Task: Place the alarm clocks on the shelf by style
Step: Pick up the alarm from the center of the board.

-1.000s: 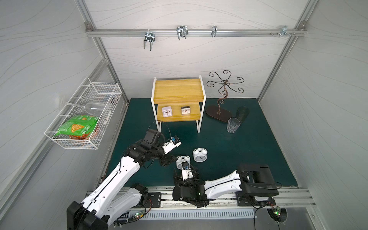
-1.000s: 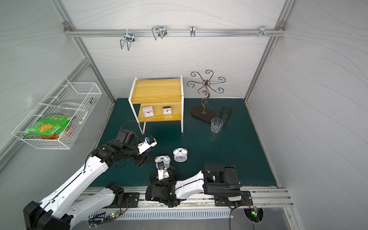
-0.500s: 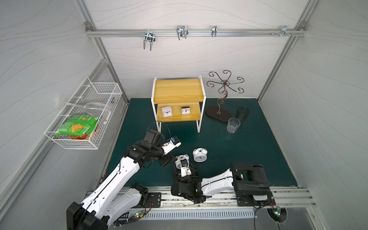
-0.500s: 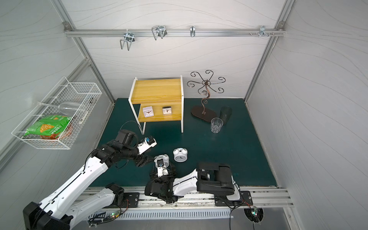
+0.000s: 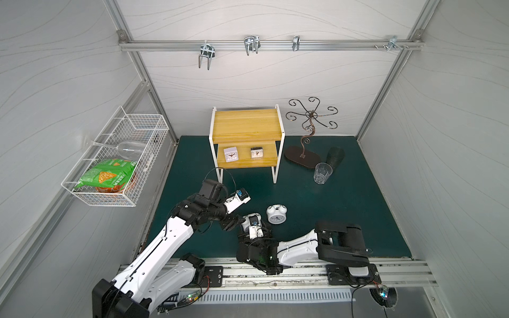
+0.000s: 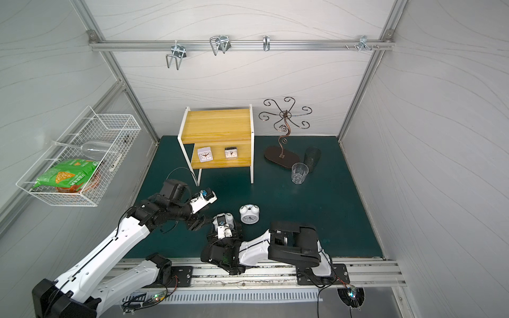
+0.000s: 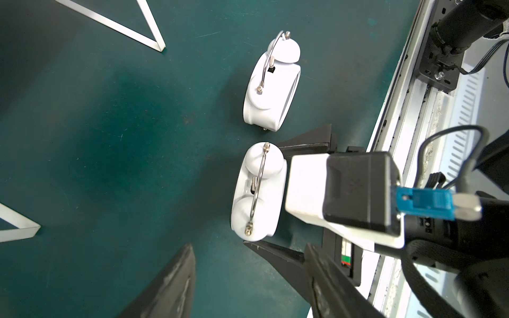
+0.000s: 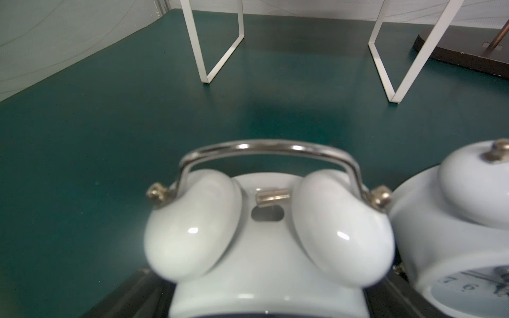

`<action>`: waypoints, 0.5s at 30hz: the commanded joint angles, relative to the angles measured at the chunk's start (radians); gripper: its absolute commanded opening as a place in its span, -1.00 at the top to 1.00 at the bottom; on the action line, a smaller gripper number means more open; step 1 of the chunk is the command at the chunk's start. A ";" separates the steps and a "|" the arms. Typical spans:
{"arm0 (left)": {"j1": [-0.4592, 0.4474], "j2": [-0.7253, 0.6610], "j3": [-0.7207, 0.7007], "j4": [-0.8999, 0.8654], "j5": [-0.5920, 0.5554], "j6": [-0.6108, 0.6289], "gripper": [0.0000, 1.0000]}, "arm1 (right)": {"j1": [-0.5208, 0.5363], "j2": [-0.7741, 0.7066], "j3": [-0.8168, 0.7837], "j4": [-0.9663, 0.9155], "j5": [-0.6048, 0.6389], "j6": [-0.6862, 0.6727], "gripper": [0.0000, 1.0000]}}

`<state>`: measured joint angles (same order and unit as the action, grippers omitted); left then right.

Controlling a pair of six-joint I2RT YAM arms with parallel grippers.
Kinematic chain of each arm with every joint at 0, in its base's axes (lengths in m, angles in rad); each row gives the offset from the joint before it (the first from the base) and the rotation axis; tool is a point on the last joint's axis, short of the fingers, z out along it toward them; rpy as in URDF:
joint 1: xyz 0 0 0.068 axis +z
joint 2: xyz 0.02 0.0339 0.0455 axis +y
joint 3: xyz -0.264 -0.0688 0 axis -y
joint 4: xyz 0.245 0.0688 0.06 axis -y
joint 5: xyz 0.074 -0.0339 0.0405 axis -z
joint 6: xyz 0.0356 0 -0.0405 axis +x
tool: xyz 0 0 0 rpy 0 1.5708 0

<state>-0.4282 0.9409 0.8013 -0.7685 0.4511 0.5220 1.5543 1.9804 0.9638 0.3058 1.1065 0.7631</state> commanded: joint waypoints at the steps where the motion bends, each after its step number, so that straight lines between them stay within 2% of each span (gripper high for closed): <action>1: -0.001 -0.007 0.002 0.028 -0.003 0.001 -0.33 | -0.006 0.017 -0.006 0.030 0.006 -0.026 -0.93; 15: -0.001 -0.026 0.002 0.023 -0.012 -0.002 -0.33 | -0.004 0.009 -0.019 0.042 0.012 -0.041 -0.68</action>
<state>-0.4282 0.9333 0.8009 -0.7681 0.4416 0.5217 1.5494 1.9835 0.9596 0.3359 1.1065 0.7326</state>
